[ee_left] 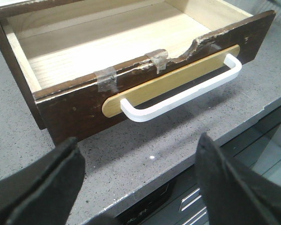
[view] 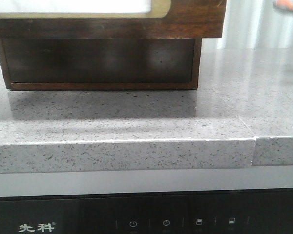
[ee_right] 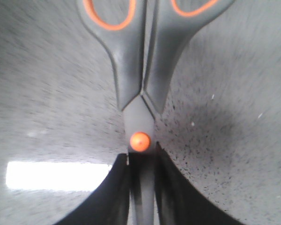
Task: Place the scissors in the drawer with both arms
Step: 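Lift the scissors with the right gripper and carry them over the drawer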
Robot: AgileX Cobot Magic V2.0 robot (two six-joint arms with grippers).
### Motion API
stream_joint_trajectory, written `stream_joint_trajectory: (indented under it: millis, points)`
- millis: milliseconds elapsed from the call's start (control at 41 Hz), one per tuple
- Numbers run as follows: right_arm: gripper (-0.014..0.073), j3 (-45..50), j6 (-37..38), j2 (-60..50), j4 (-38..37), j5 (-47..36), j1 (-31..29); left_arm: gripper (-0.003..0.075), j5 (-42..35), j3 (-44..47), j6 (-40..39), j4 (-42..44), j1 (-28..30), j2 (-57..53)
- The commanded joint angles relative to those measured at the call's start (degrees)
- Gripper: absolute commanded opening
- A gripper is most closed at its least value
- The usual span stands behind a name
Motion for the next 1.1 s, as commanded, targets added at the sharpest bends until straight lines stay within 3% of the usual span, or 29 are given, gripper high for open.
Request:
stream_joint_trajectory:
  millis: [0, 464, 733, 1074]
  points:
    - [0.0015, -1.7, -1.7, -7.9, 0.7, -4.5, 1.9, 0.0494, -4.5, -2.0, -0.5, -0.2, -0.5, 0.5]
    - [0.0015, -10.2, -9.8, -17.7, 5.5, -7.0, 18.0, 0.0494, -4.5, -2.0, -0.5, -0.2, -0.5, 0.5]
    - [0.0015, -11.3, -22.5, -16.8, 13.2, -8.9, 29.9, 0.0494, -4.5, -2.0, -0.5, -0.2, -0.5, 0.5]
    - [0.0015, -11.3, -35.5, -10.3, 13.9, -6.0, 39.7, 0.0494, -4.5, -2.0, -0.5, -0.2, -0.5, 0.5]
